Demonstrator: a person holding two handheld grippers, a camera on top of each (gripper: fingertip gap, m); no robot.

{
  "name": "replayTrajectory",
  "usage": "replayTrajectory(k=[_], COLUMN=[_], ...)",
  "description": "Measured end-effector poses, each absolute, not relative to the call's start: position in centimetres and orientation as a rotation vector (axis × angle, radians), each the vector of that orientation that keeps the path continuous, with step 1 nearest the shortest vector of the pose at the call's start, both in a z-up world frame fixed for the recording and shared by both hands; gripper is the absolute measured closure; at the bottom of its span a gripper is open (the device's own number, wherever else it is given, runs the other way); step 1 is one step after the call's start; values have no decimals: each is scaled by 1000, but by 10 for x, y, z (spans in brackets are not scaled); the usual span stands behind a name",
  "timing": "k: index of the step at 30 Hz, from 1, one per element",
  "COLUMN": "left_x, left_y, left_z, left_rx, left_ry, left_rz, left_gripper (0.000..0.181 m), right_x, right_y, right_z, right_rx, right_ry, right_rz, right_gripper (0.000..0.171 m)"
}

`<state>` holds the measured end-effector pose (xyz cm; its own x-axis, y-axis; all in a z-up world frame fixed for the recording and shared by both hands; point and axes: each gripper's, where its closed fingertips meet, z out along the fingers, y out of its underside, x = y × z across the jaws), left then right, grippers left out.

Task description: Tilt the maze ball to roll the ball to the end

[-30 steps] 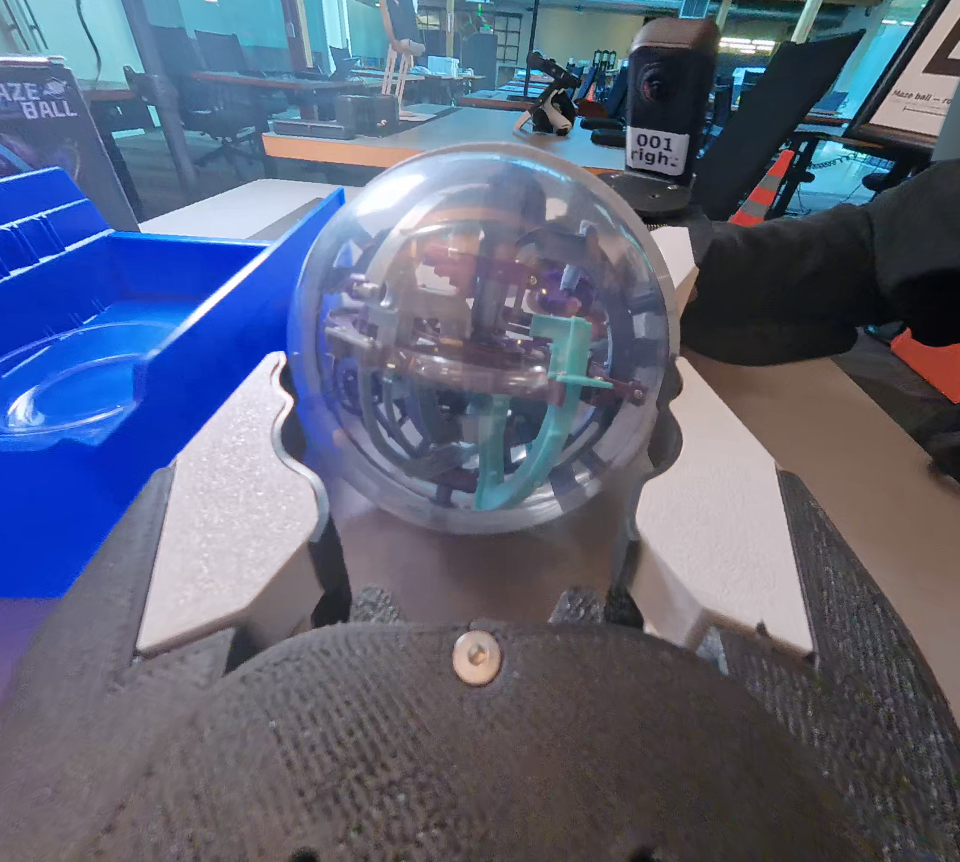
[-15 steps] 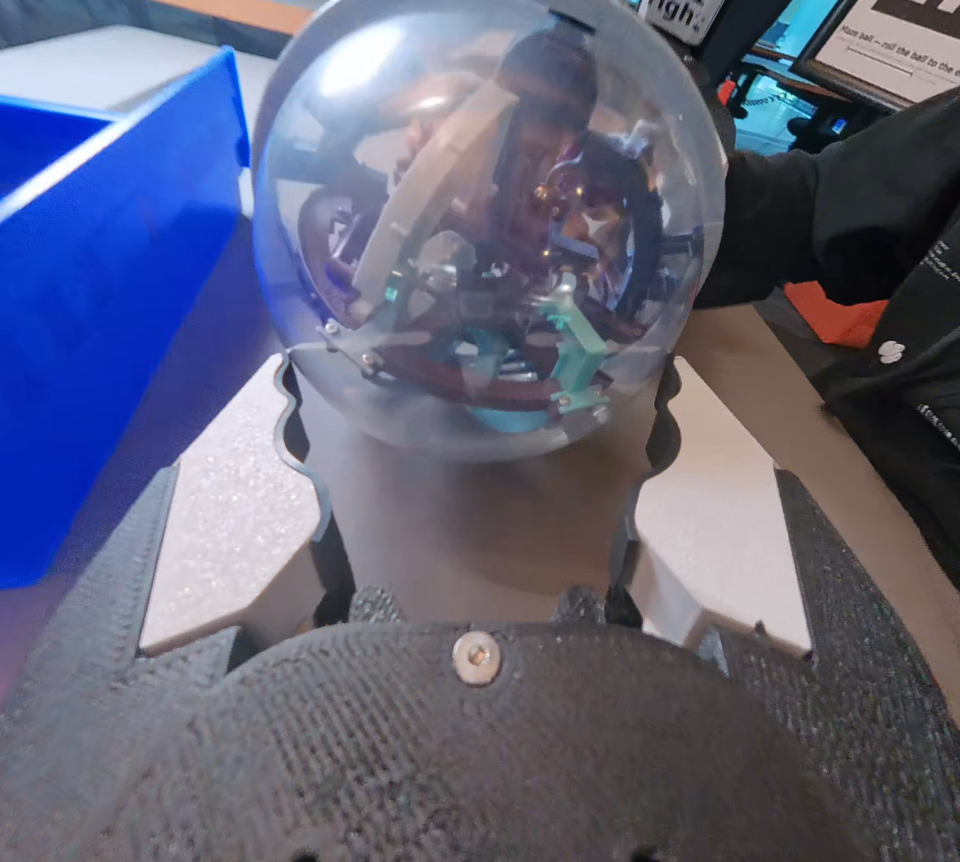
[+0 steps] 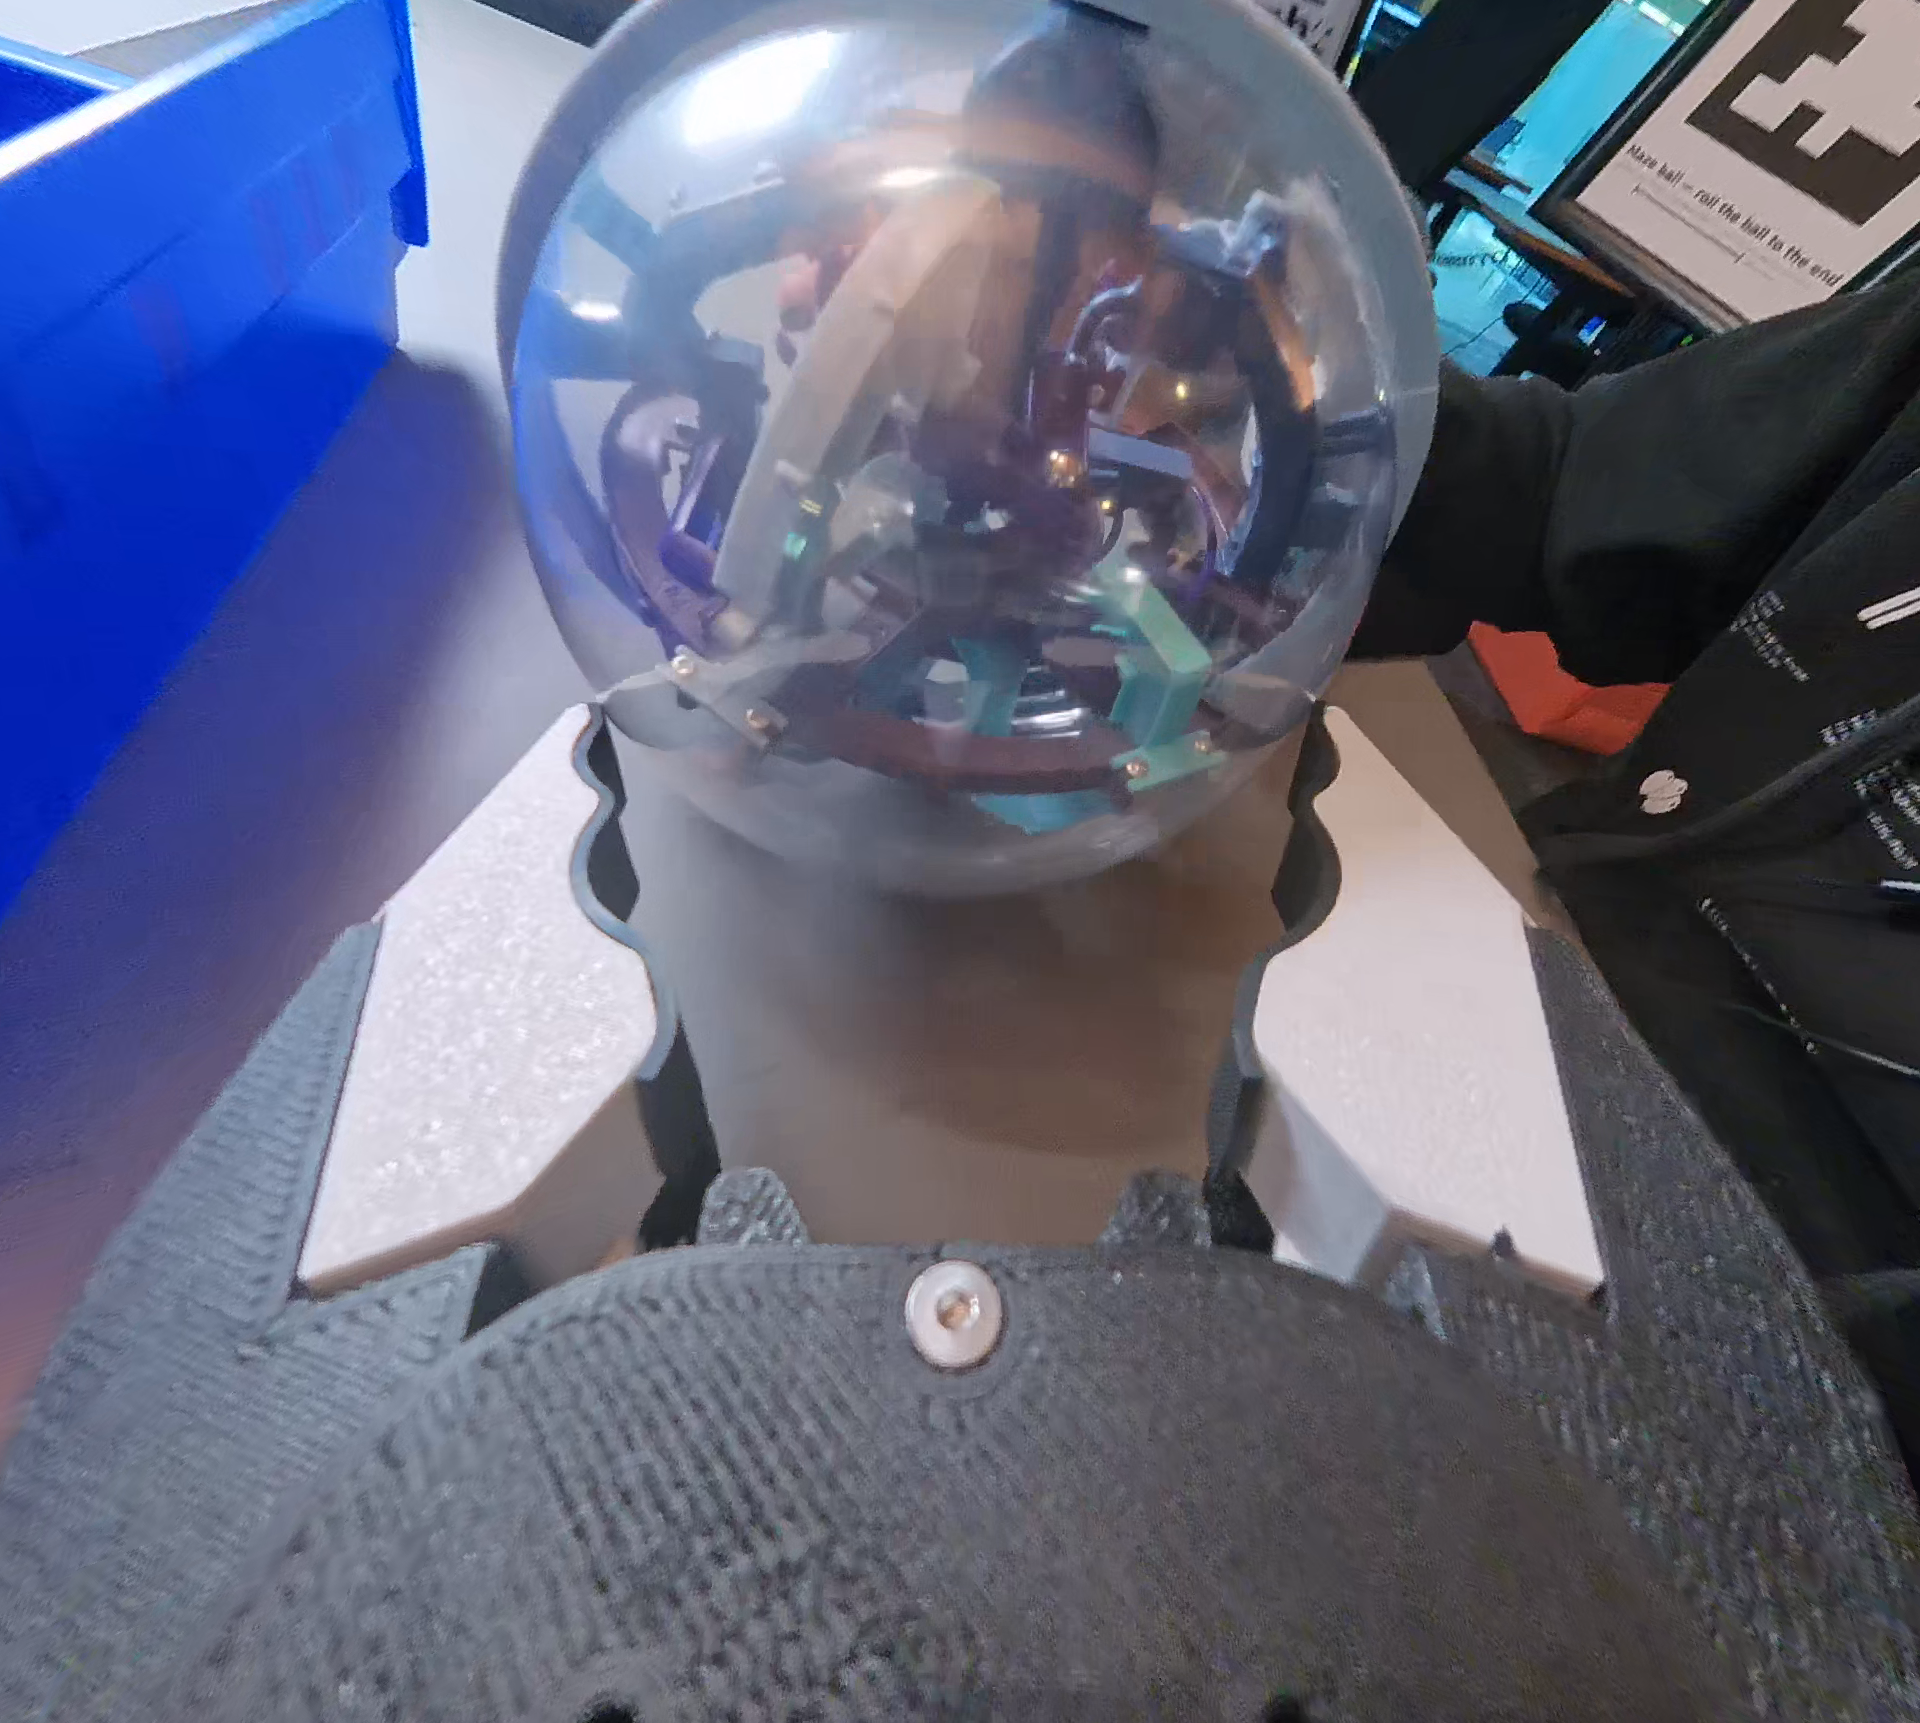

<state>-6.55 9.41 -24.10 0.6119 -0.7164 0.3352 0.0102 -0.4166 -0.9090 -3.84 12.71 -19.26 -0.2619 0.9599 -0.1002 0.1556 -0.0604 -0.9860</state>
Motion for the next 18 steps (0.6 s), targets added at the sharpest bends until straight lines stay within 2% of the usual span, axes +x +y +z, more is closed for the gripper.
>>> replayTrajectory(k=[6, 10, 12, 13, 15, 18], left_x=[-71, -73, -74, -78, -94, -93], left_y=[92, 84, 76, 78, 91, 103], left_z=[-236, -244, -247, -248, -240, -214], left_rx=[-1825, -1838, -1822, -1811, -1754, -1608], left_ry=[562, 681, 770, 790, 753, 766], left_rz=[-914, -869, -867, -836, -732, -698], left_gripper=[66, 81, 82, 78, 59, 46], right_x=[-34, -31, -30, -30, -30, -33], right_y=[140, 144, 144, 145, 146, 144], right_z=[-199, -202, -203, -204, -207, -215], right_rx=[-1441, -1539, -1571, -1588, -1612, -1660], right_ry=[-1347, -1277, -1261, -1259, -1256, -1283], right_rz=[1677, 1857, 1921, 1947, 1984, 2040], right_gripper=[37, 38, 38, 39, 40, 41])
